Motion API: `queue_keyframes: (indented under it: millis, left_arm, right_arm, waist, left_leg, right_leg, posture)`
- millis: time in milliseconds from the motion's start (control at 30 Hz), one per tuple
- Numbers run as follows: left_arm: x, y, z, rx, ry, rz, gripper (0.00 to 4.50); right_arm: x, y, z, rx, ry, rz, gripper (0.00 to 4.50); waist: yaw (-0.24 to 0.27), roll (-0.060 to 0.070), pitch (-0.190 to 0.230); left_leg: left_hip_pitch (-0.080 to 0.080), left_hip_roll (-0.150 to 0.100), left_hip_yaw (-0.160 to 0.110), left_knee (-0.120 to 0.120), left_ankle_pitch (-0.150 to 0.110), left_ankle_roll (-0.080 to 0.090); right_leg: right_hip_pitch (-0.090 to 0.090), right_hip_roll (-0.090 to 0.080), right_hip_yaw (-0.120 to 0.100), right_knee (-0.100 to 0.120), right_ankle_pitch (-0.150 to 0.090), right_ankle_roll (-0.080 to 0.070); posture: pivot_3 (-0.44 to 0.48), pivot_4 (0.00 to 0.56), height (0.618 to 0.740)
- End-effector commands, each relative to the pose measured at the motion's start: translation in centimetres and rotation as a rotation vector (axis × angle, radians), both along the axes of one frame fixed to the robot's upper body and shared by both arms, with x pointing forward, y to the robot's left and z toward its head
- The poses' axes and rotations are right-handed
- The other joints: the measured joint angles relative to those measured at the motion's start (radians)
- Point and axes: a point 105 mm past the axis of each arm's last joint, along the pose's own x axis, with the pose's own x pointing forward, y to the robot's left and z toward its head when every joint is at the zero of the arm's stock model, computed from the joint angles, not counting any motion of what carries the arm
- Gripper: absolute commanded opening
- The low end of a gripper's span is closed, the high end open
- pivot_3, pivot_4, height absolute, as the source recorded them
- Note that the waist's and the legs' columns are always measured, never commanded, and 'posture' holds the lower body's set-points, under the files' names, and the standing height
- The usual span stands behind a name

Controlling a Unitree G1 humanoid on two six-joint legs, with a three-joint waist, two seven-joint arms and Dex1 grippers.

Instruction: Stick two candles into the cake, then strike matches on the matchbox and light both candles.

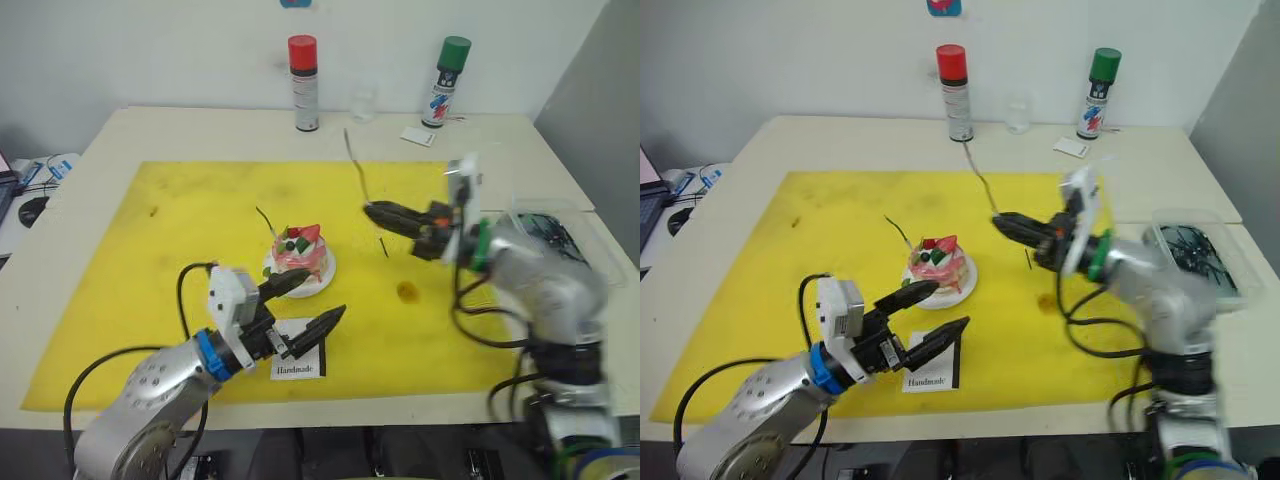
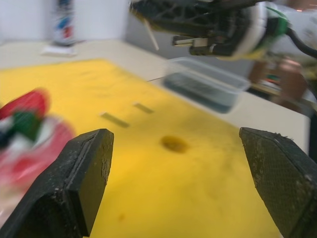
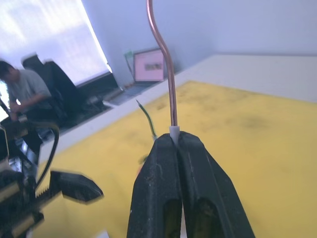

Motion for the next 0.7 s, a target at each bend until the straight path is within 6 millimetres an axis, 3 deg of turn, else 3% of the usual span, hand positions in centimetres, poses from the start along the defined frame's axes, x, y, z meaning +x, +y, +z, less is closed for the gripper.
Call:
queue_keyframes:
  millis: [33,233,700]
  left_arm:
    - [-0.2,1.1,1.1,-0.012,-0.032,0.150,4.50]
    - [-0.3,1.2,1.6,-0.003,-0.046,0.254,4.50]
    - [-0.6,2.0,1.8,-0.009,-0.033,0.329,4.50]
  right_arm:
    - [0.5,1.6,1.1,0.115,-0.129,-0.080,0.05]
    - [-0.2,4.6,0.9,0.239,-0.090,-0.062,0.05]
    - [1.0,5.7,-2.9,0.210,-0.122,-0.141,0.05]
  waist:
    - [0.000,0.000,0.000]
    - [-0.003,0.000,0.000]
    - [-0.003,0.000,0.000]
  left_leg:
    - [0.000,0.000,0.000,0.000,0.000,0.000]
    - [0.003,0.000,0.002,0.002,0.000,0.000]
    - [0.003,0.000,0.005,0.001,0.000,-0.001]
  right_leg:
    - [0.001,0.000,0.000,0.000,0.000,0.000]
    - [0.002,-0.002,0.002,-0.001,0.002,-0.005]
    - [0.000,0.001,0.000,-0.001,0.000,-0.008]
  posture:
    - [0.000,0.150,0.740]
    - [0.000,0.150,0.740]
    - [0.000,0.150,0.740]
